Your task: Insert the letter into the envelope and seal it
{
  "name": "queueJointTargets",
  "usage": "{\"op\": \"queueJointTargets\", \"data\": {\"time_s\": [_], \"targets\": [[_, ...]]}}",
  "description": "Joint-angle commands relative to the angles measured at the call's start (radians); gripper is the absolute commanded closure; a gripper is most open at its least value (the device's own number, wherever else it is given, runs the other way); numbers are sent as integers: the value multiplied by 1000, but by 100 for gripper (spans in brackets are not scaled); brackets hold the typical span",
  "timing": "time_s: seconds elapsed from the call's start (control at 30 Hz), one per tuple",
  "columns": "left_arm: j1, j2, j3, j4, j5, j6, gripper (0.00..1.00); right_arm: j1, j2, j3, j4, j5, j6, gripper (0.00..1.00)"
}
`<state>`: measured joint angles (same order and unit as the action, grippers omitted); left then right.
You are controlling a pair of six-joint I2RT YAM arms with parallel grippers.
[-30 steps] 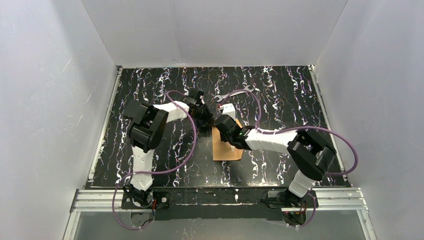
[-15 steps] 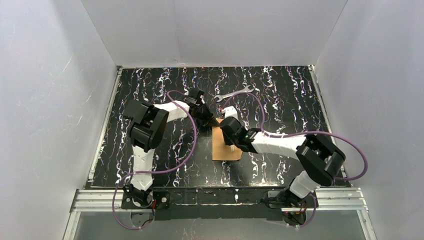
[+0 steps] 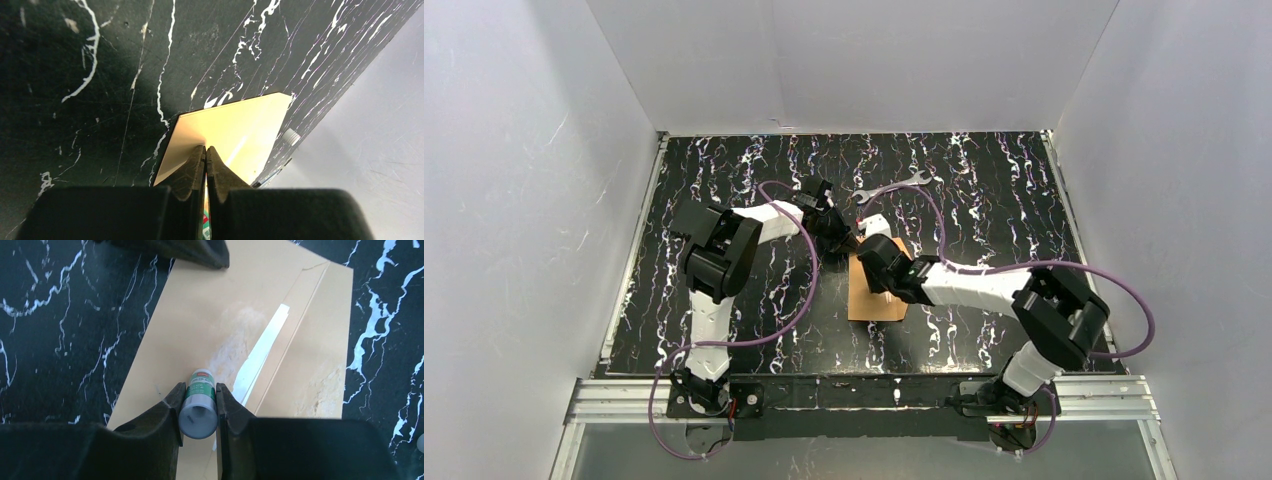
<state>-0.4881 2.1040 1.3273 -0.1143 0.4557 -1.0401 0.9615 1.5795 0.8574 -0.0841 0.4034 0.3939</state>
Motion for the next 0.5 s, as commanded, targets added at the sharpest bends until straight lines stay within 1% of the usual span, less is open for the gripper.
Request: {"op": "queueJointTargets", "data": {"time_s": [0.0, 0.13, 0.23, 0.37, 0.47], "targets": [[5, 79, -20, -120, -171, 59, 100, -39, 108, 8, -176, 79, 38, 99], [8, 86, -11, -105, -136, 54, 100, -67, 141, 80, -211, 87, 30, 99], [8, 87, 1, -106, -128, 53, 100, -82, 131, 106, -224, 71, 23, 99], [9, 78, 19, -114, -115, 70, 100, -84, 32, 117, -183, -46, -31, 99], [9, 53, 28, -106, -103, 91, 100, -98, -56, 158, -212, -123, -38, 99]]}}
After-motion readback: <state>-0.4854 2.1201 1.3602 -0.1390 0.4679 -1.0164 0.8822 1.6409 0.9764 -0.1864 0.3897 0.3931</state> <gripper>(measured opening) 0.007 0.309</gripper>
